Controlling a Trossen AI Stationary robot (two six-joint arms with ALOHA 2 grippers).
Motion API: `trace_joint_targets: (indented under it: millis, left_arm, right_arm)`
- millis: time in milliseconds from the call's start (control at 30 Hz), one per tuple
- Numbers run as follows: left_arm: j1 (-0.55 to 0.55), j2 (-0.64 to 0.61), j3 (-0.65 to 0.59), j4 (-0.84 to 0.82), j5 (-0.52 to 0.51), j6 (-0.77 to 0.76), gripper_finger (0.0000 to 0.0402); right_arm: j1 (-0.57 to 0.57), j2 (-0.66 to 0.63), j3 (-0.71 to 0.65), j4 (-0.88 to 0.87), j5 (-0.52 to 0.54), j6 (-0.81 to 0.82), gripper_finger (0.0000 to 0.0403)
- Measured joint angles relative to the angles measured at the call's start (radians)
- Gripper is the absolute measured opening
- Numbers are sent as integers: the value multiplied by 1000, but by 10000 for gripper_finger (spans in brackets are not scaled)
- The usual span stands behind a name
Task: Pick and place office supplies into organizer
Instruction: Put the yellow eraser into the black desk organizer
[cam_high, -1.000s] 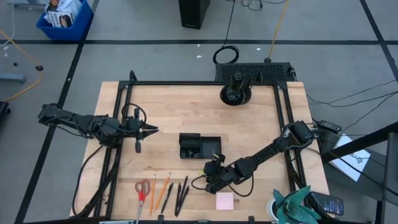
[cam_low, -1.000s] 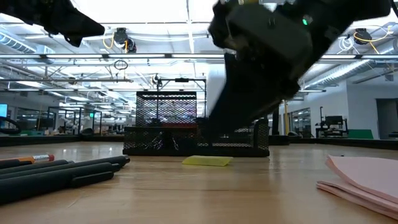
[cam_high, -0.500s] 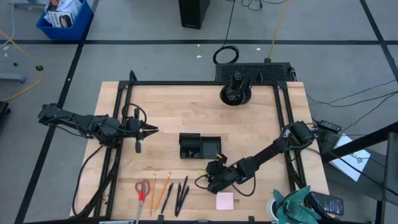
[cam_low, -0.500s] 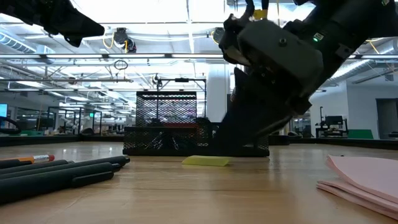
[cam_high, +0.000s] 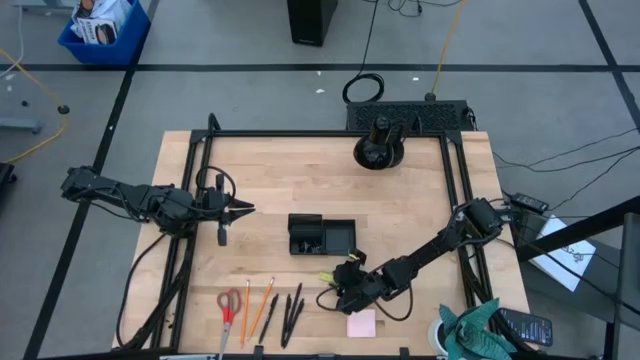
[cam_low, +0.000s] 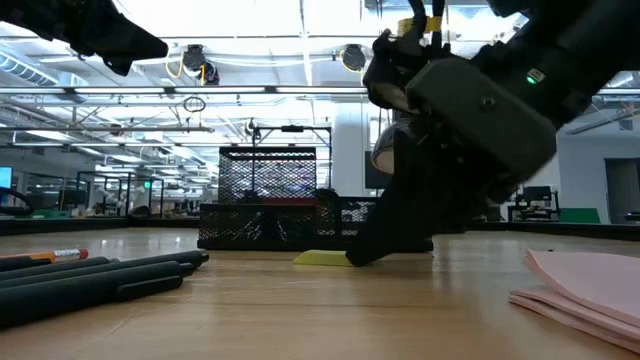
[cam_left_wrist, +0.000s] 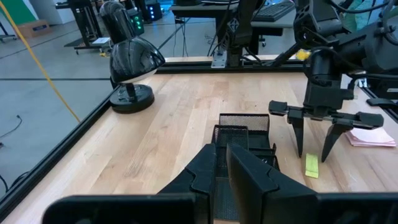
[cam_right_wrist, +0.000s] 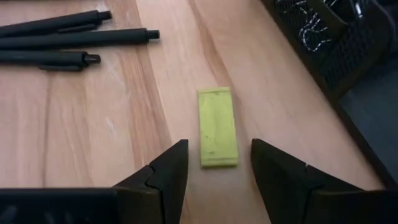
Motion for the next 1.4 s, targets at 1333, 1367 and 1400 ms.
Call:
trace_joint_targets:
  millis: [1333, 1367, 1400]
  left_arm:
    - [0, 0, 0, 1, 0, 0, 47]
    - [0, 0, 0, 2, 0, 0, 47]
    - [0, 0, 0, 3, 0, 0, 47]
  right_arm:
    - [3, -26, -2, 166, -21, -234, 60]
    - [0, -35, -2, 181, -10, -257, 59]
    - [-4, -41, -2, 194, -2, -282, 58]
